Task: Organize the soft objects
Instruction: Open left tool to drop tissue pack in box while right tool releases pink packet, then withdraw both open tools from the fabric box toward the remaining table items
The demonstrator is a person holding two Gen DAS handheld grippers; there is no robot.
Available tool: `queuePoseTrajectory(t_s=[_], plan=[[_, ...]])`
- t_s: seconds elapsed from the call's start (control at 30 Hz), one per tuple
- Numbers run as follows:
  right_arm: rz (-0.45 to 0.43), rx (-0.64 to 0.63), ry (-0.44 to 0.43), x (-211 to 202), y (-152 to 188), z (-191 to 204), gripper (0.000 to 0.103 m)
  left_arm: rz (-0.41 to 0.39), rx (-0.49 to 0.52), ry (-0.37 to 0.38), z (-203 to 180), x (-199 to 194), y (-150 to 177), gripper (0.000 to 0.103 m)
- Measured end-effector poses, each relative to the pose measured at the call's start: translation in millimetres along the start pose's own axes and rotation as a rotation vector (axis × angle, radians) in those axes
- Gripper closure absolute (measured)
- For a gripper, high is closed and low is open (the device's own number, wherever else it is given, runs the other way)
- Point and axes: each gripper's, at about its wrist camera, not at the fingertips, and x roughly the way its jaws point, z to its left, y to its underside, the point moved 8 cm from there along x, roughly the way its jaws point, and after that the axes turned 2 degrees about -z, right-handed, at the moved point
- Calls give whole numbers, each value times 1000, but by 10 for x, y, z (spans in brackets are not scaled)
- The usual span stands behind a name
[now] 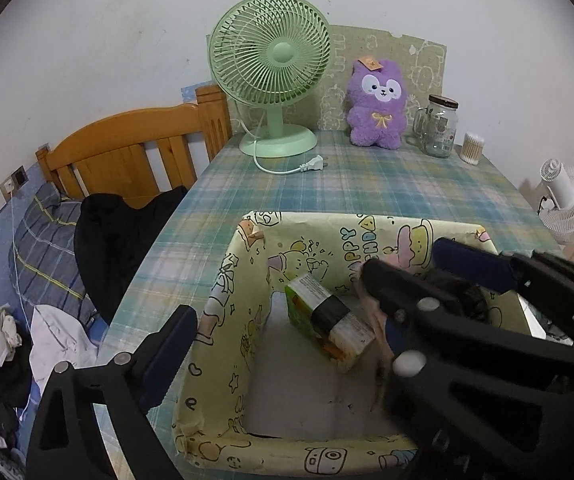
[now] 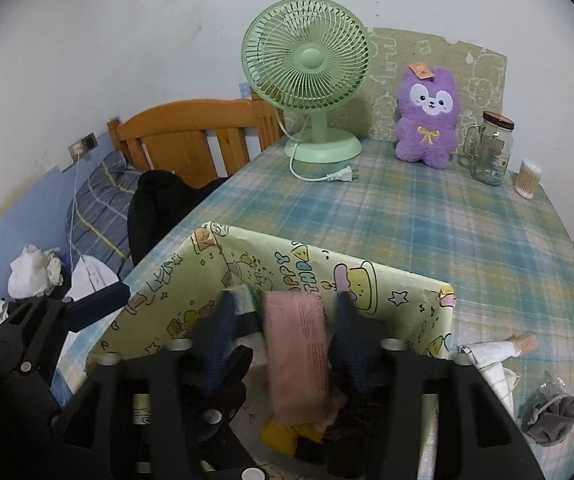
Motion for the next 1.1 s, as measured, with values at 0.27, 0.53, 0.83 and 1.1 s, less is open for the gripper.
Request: queuePoseTrajectory(t_s=[0.27, 0.53, 0.83, 1.1], plan=[[-42, -41, 64, -137, -16, -70, 19, 2, 0, -15, -24, -38, 14, 4], [-56, -23, 86, -305, 22, -208, 19, -3, -1, 25, -199, -133, 19, 3], [-89, 16, 90, -579, 20, -384, 15, -50, 14, 50, -440, -337, -64, 2], [-132, 48, 97, -881, -37, -508, 9, -99, 22, 57, -624, -563, -202, 1]])
